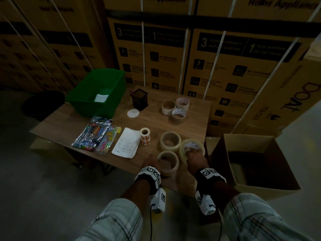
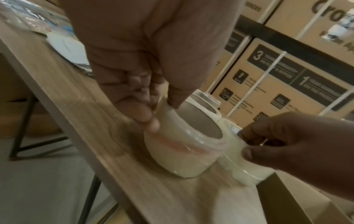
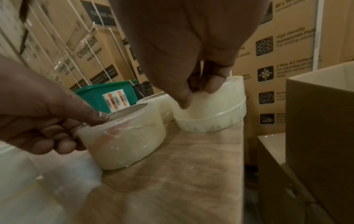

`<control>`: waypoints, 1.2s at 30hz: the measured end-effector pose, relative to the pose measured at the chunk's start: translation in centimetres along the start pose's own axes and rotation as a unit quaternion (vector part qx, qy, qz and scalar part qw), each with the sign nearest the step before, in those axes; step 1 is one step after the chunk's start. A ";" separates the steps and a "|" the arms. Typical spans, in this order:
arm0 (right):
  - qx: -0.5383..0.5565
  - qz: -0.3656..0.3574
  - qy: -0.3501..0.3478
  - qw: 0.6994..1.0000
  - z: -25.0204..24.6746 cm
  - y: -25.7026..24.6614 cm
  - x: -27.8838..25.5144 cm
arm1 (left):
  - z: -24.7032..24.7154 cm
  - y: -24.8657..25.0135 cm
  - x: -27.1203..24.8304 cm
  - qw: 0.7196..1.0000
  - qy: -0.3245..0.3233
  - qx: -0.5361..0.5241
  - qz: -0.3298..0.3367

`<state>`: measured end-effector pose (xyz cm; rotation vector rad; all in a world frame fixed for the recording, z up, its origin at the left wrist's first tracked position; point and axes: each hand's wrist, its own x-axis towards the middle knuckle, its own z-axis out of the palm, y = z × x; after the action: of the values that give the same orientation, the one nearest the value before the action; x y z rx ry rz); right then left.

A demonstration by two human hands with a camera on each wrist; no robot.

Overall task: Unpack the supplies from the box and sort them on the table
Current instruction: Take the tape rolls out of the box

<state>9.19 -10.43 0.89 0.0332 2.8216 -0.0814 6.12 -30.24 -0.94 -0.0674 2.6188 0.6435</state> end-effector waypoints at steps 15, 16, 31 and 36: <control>0.080 -0.041 0.058 0.994 -2.7 0.7 0.3 | -2.8 1.0 -1.7 0.996 0.002 0.065 0.058; 0.072 -0.050 0.066 0.994 -2.8 0.6 0.3 | -3.1 1.2 -2.0 0.996 0.015 0.067 0.064; 0.064 -0.181 0.055 0.980 -5.5 -8.6 0.3 | -9.0 -2.4 -3.3 0.992 0.068 0.029 0.106; 0.077 -0.177 0.078 0.978 -6.3 -14.4 2.0 | -12.5 -7.1 -2.4 0.993 0.036 0.039 0.107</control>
<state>4.88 -24.36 7.04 -0.4486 2.9366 -0.3944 4.25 -42.38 6.96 0.2196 2.7406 0.6196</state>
